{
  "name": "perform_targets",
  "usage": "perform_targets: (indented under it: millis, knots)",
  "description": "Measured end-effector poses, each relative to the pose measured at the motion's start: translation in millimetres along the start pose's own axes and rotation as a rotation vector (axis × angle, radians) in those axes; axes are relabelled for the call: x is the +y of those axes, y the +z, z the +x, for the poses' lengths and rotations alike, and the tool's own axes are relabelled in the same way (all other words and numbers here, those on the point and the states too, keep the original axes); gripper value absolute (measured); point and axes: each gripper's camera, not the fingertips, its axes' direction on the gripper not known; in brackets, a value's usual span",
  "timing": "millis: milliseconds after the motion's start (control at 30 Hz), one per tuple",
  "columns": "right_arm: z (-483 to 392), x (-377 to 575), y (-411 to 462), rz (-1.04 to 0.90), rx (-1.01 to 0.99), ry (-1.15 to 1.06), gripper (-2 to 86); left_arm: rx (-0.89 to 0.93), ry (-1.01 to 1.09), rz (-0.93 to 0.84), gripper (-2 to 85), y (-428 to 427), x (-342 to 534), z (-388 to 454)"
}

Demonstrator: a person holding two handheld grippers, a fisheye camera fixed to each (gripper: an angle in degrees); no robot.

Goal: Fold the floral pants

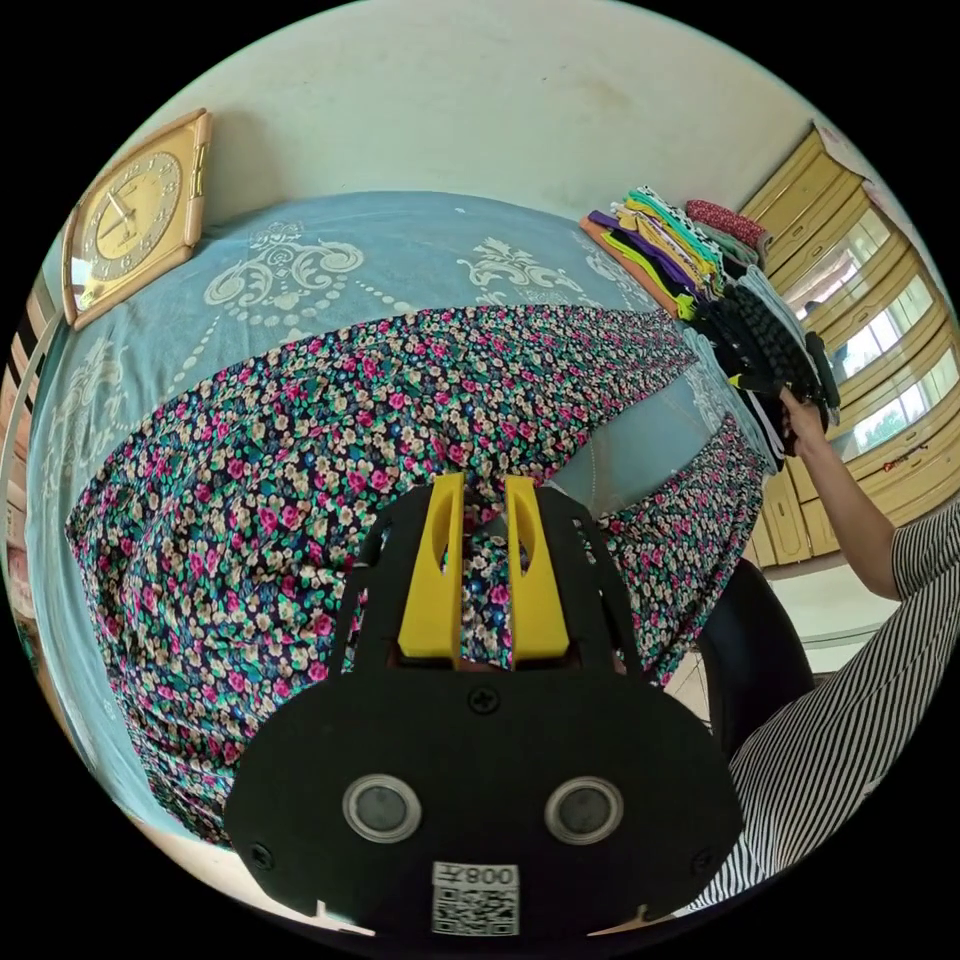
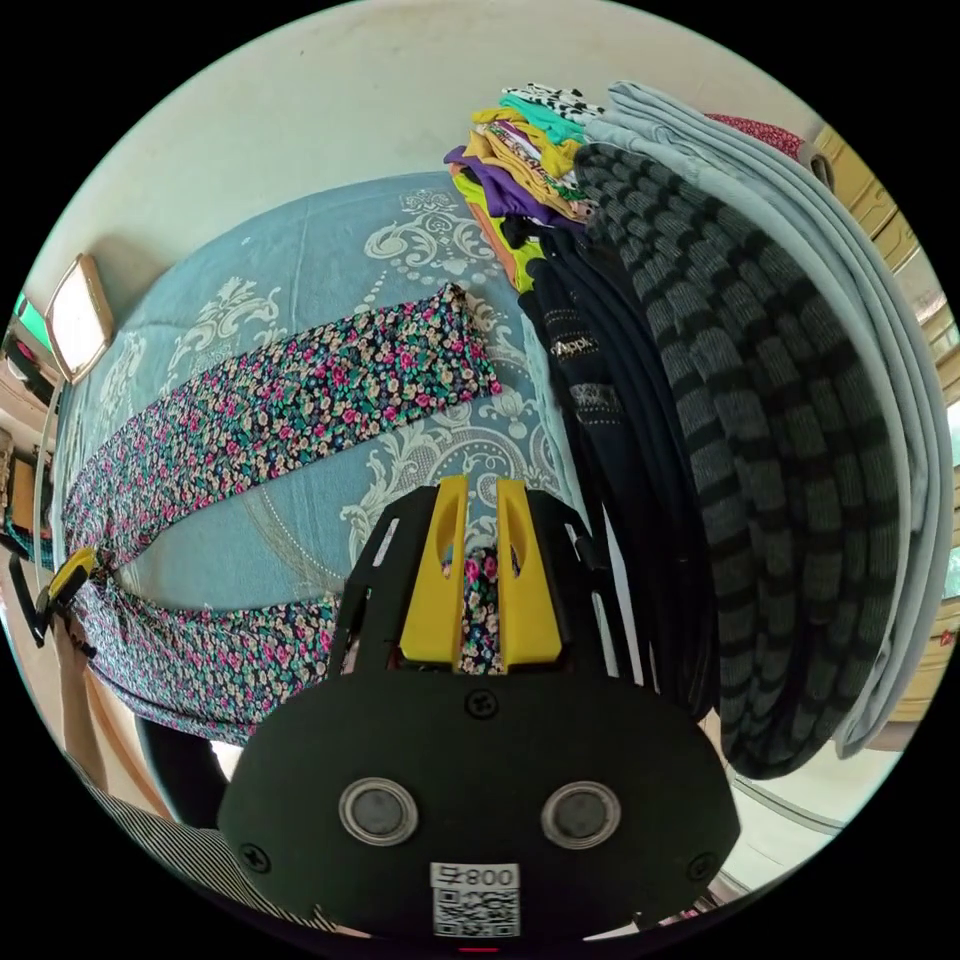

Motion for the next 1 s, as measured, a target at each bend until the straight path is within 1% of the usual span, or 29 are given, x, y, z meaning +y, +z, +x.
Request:
perform_targets:
  millis: [67, 133, 333, 467, 500, 600, 667, 767, 833, 933, 1000]
  knots:
    - [1, -13, 2, 0.008, -0.011, 0.003, 6.1, -0.038, 0.000, -0.075, 5.8, 9, -2, -3]
    - [4, -28, 7, 0.009, -0.030, 0.018, 6.5, -0.050, -0.003, -0.106, 4.4, 12, -2, -5]
    - [7, -75, 25, -0.012, -0.055, 0.077, 6.7, -0.044, -0.023, -0.103, 1.7, -4, -1, -12]
    - [4, -94, 46, -0.112, -0.033, 0.085, 5.6, -0.047, -0.019, -0.111, 1.1, -17, -1, -17]
    - [3, -96, 46, -0.099, -0.041, 0.086, 5.1, -0.045, -0.019, -0.112, 1.0, -19, 0, -18]
    - [-3, -100, 44, -0.105, -0.057, 0.062, 3.3, -0.039, -0.021, -0.092, 0.9, -36, 1, -22]
    - [-8, -102, 40, -0.118, -0.048, 0.042, 2.6, -0.035, -0.018, -0.047, 0.8, -55, 2, -24]
    - [-17, -100, 26, -0.090, -0.027, 0.007, 2.0, -0.032, -0.016, -0.026, 0.8, -74, 4, -29]
    - [-24, -98, 22, -0.089, -0.022, -0.016, 1.8, -0.031, -0.013, -0.059, 0.9, -75, 5, -33]
    - [-41, -99, 34, -0.149, 0.031, -0.059, 1.8, -0.030, -0.026, -0.126, 1.4, -71, 6, -44]
    - [-53, -103, 39, -0.160, 0.051, -0.060, 1.9, -0.017, -0.041, -0.108, 1.9, -81, 7, -48]
